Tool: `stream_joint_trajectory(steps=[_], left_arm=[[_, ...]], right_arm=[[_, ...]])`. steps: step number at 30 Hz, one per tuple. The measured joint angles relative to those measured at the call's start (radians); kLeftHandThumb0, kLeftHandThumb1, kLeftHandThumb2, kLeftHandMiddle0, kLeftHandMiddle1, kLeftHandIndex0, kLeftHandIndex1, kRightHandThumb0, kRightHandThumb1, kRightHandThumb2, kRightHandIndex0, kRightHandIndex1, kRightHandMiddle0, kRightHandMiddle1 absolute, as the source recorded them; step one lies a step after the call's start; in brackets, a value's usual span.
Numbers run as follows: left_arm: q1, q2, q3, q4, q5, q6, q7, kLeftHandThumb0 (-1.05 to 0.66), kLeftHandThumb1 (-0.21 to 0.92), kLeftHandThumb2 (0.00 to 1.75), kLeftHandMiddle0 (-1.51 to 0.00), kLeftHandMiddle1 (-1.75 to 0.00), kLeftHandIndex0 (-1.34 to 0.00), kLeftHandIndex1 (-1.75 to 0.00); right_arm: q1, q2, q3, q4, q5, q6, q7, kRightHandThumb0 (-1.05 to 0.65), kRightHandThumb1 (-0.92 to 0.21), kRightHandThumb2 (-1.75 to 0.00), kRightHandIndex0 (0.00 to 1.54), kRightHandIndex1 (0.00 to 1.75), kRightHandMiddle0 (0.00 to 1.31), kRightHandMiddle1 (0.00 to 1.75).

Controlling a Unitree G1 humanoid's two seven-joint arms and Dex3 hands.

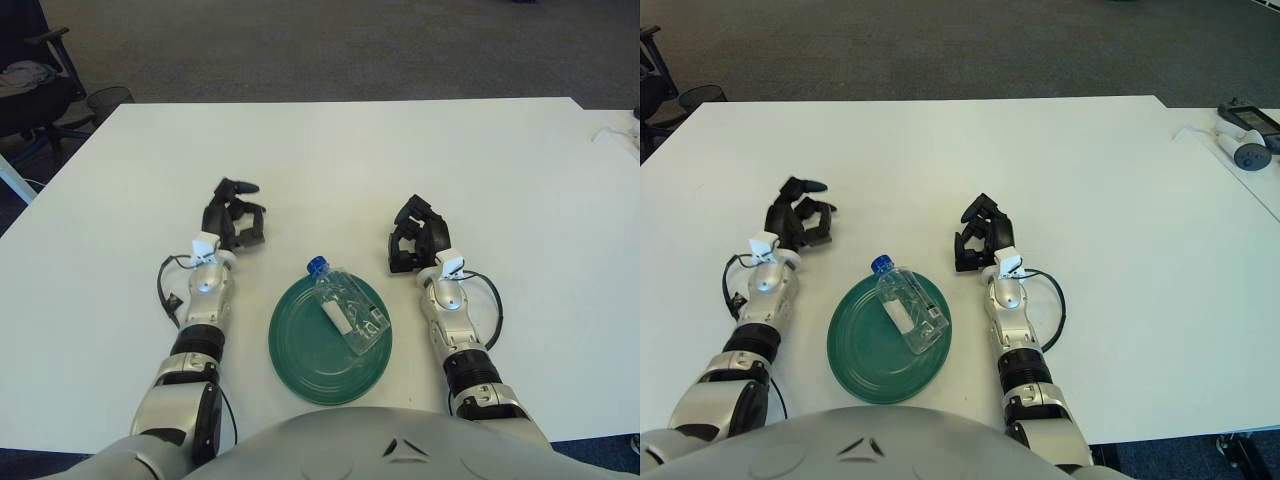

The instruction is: Put the bottle into the plate.

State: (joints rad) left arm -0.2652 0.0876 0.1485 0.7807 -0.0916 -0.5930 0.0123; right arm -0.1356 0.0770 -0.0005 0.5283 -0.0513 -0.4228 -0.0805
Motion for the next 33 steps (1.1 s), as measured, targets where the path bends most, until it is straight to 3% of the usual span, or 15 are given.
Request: stream_joint_trajectory(steps=[7, 33], left_arm=[[-0.012, -0.002, 0.003, 0.064, 0.000, -0.004, -0.015, 0.00, 0.00, 1.65, -0.88, -1.64, -0.62, -1.75], [0.013, -0.003, -0.036, 0.054, 0.075, 0.016, 0.005, 0.00, -0.04, 1.70, -0.89, -1.68, -0.66, -1.75]], right_arm=[[0.008, -0.004, 0.000, -0.006, -0.001, 0.014, 0.000, 0.00, 0.08, -1.73, 0.94, 1.62, 0.69, 1.75], [0.023, -0.008, 0.000, -0.029, -0.001, 0.031, 0.009, 0.00, 0.10, -1.74, 0.95, 1.63, 0.70, 1.75]])
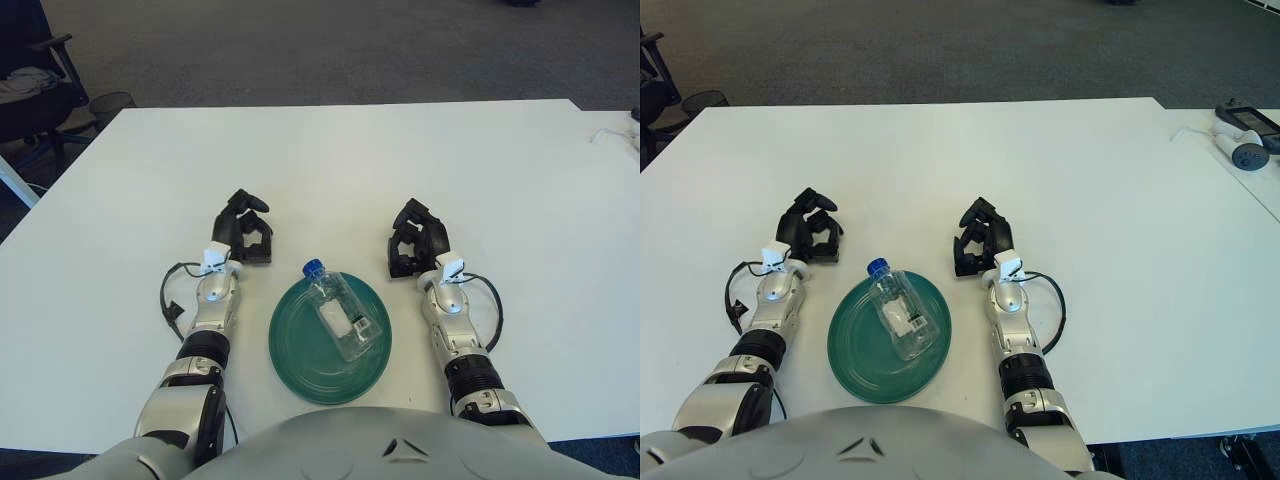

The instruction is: Put the bottle into the plate.

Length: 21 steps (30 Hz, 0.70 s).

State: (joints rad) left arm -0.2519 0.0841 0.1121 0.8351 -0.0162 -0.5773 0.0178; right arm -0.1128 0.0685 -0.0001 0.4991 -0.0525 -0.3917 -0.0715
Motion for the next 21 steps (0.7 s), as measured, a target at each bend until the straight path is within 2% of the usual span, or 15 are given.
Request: stream_joint_trajectory(steps=[9, 17, 21], left_arm=[[0.012, 0.000, -0.010, -0.027, 0.008, 0.020, 0.004, 0.00, -0.05, 1.71, -0.90, -1.67, -0.67, -1.75], [0.099, -0.030, -0.045, -0.187, 0.044, 0.070, 0.055, 0.00, -0.06, 1.74, -0.89, -1.71, -0.68, -1.75], [0.172, -0.060, -0.078, -0.309, 0.088, 0.095, 0.109, 0.00, -0.06, 1.74, -0.88, -1.74, -0.68, -1.75]], right_arm=[[0.000, 0.000, 0.001, -0.004, 0.000, 0.000, -0.001, 0.00, 0.10, -1.75, 0.95, 1.63, 0.71, 1.75], [0.004, 0.000, 0.004, -0.019, -0.006, 0.002, -0.014, 0.00, 0.11, -1.75, 0.96, 1.61, 0.72, 1.75], [0.008, 0.000, 0.006, -0.035, -0.010, 0.004, -0.022, 0.00, 0.11, -1.75, 0.96, 1.61, 0.72, 1.75]])
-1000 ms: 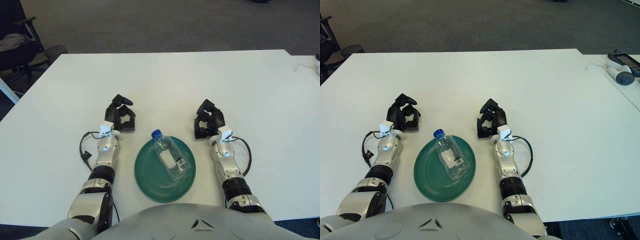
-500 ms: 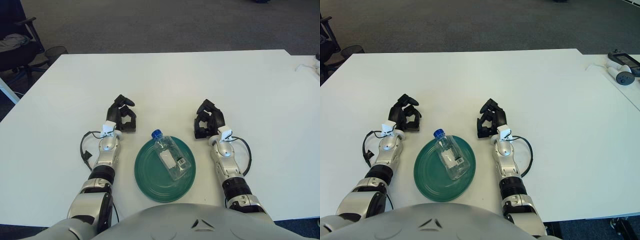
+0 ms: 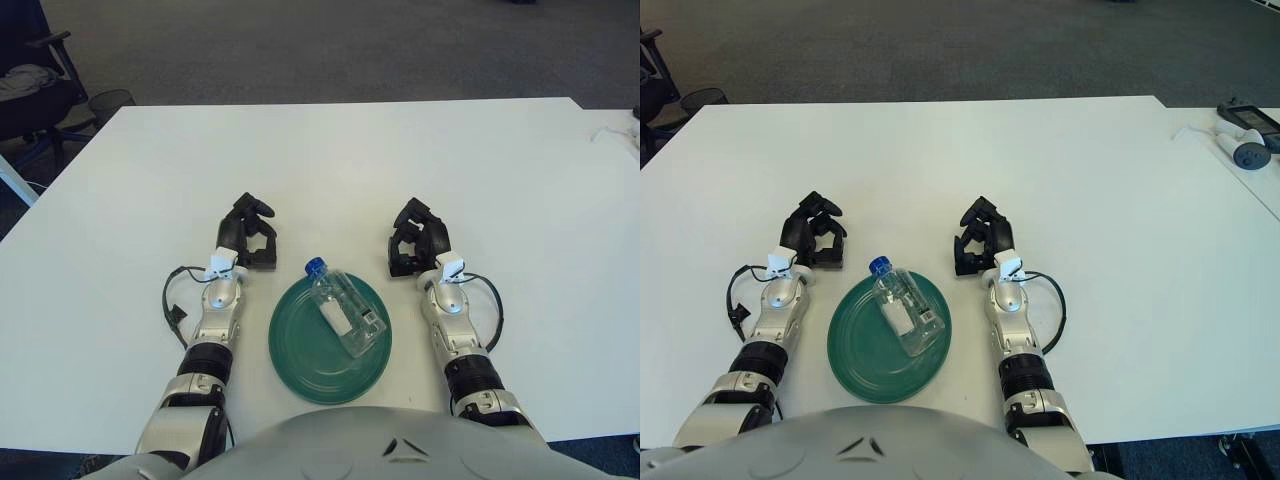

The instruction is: Put the bottle into the plate.

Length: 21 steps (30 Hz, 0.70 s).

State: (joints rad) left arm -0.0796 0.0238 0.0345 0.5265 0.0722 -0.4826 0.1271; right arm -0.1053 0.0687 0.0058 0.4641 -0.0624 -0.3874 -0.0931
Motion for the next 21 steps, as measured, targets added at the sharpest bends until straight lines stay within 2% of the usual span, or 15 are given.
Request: stream_joint_trajectory(steps=[5, 13, 21], left_arm=[[0.102, -0.034, -0.044, -0.144, 0.065, 0.015, 0.061, 0.00, -0.07, 1.75, -0.89, -1.74, -0.69, -1.73], [0.292, -0.070, -0.098, -0.347, 0.113, 0.046, 0.087, 0.00, -0.06, 1.75, -0.89, -1.74, -0.68, -1.74], [0.330, -0.097, -0.100, -0.379, 0.150, 0.062, 0.138, 0.00, -0.06, 1.75, -0.88, -1.74, -0.67, -1.75]], right_arm=[[0.009, 0.000, 0.002, -0.017, -0.002, 0.007, -0.004, 0.00, 0.11, -1.74, 0.96, 1.60, 0.71, 1.75], [0.039, 0.000, 0.004, -0.035, -0.001, 0.014, 0.002, 0.00, 0.10, -1.74, 0.96, 1.60, 0.70, 1.75], [0.052, -0.001, 0.004, -0.046, -0.001, 0.019, 0.010, 0.00, 0.09, -1.72, 0.96, 1.59, 0.70, 1.75]])
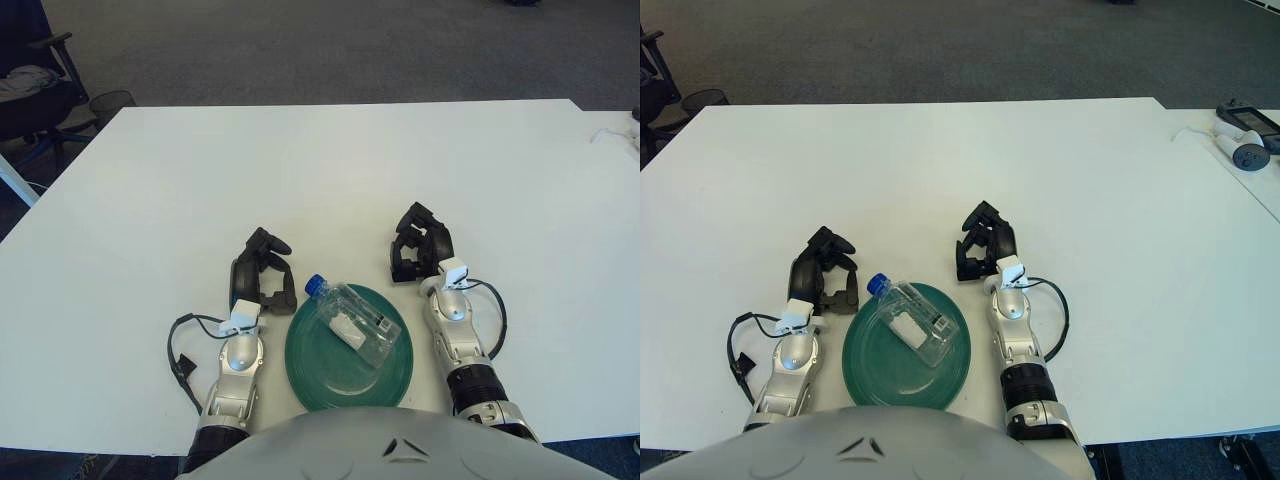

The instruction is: Put the bottle into the plate.

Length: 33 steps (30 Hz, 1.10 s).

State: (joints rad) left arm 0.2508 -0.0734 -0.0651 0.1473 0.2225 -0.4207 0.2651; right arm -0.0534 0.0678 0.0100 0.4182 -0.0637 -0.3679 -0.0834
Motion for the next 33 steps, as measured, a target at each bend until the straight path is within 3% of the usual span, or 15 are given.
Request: stream_joint_trajectory(steps=[13, 33], left_arm=[[-0.002, -0.028, 0.023, -0.013, 0.031, 0.017, 0.077, 0.00, -0.06, 1.75, -0.88, -1.75, -0.68, -1.75], [-0.015, -0.028, 0.052, 0.005, -0.013, 0.015, 0.086, 0.00, -0.06, 1.75, -0.88, -1.75, -0.69, -1.74]], right_arm=[[0.004, -0.002, 0.005, -0.010, 0.000, 0.002, 0.001, 0.00, 0.08, -1.71, 0.96, 1.58, 0.69, 1.75], [0.015, -0.007, 0.007, -0.027, 0.000, 0.015, 0.007, 0.00, 0.06, -1.70, 0.93, 1.61, 0.67, 1.75]])
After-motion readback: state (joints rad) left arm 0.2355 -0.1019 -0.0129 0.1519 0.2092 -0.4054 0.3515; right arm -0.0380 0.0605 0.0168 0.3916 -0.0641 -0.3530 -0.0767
